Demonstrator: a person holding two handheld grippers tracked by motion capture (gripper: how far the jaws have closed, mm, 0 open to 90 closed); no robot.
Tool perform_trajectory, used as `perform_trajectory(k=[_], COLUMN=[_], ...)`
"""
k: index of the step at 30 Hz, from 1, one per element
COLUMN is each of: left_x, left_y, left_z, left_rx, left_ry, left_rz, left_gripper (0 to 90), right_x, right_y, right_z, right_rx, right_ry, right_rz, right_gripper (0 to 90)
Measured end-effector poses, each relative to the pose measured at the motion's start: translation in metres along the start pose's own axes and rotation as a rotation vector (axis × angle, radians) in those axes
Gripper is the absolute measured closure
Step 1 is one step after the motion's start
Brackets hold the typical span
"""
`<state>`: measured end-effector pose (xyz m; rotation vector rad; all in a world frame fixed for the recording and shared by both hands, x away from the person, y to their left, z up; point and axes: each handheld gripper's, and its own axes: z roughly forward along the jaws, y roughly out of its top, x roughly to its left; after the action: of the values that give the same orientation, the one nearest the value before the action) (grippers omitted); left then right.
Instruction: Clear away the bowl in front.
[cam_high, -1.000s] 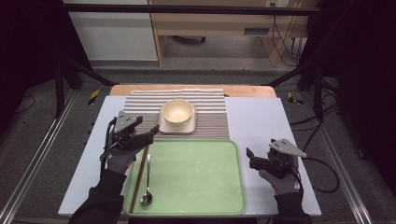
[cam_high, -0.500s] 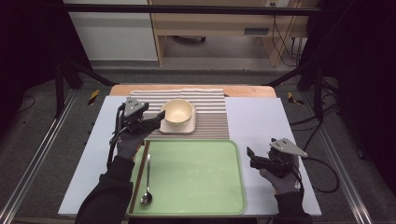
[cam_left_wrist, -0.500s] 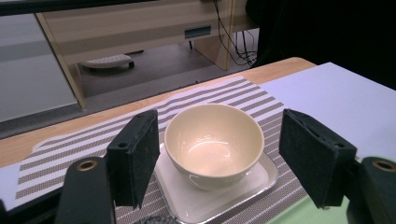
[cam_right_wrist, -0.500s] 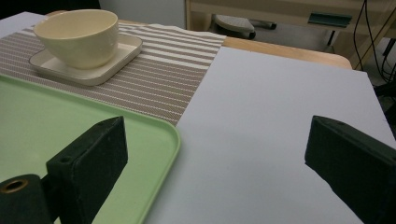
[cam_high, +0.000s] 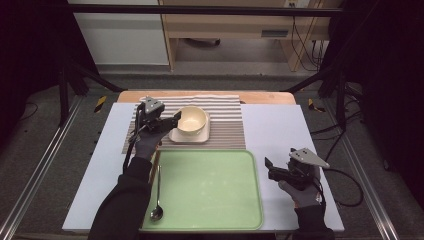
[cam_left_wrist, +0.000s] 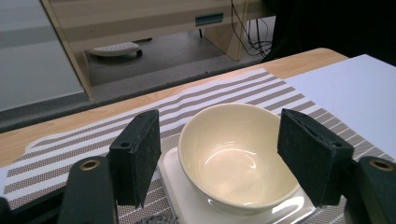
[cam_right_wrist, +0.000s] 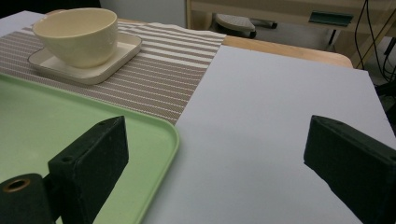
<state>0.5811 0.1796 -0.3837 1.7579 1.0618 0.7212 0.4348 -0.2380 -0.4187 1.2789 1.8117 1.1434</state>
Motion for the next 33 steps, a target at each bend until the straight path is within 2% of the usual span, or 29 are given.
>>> perform_trajectory(k=[8,19,24,26,33], left_x=[0.012,0.013,0.016,0.019,0.018], left_y=[-0.011,-0.021,-0.028,-0.031,-0.036], left_z=[0.026,0.052,0.062,0.064,0.071], left_rx=[0.067,0.112,0.146,0.162,0.174], left_ry=[0.029,0.056,0.078,0.080,0.067], left_rz=[-0.005,-0.001,-0.002,-0.007,-0.020], left_gripper=[31.1,34.3,36.2,37.0,43.6], right_x=[0.000,0.000,0.000,0.000,0.000], right_y=[-0.001,-0.002,-0.002,-0.002,-0.003], right_z=[0.001,0.003,0.003,0.003,0.005], right_rx=[0.007,0.012,0.011,0.011,0.019], right_ry=[0.005,0.012,0.013,0.012,0.011], right_rz=[0.002,0.004,0.004,0.001,0.001], right_gripper=[7.0,7.1,7.2,7.2,7.2])
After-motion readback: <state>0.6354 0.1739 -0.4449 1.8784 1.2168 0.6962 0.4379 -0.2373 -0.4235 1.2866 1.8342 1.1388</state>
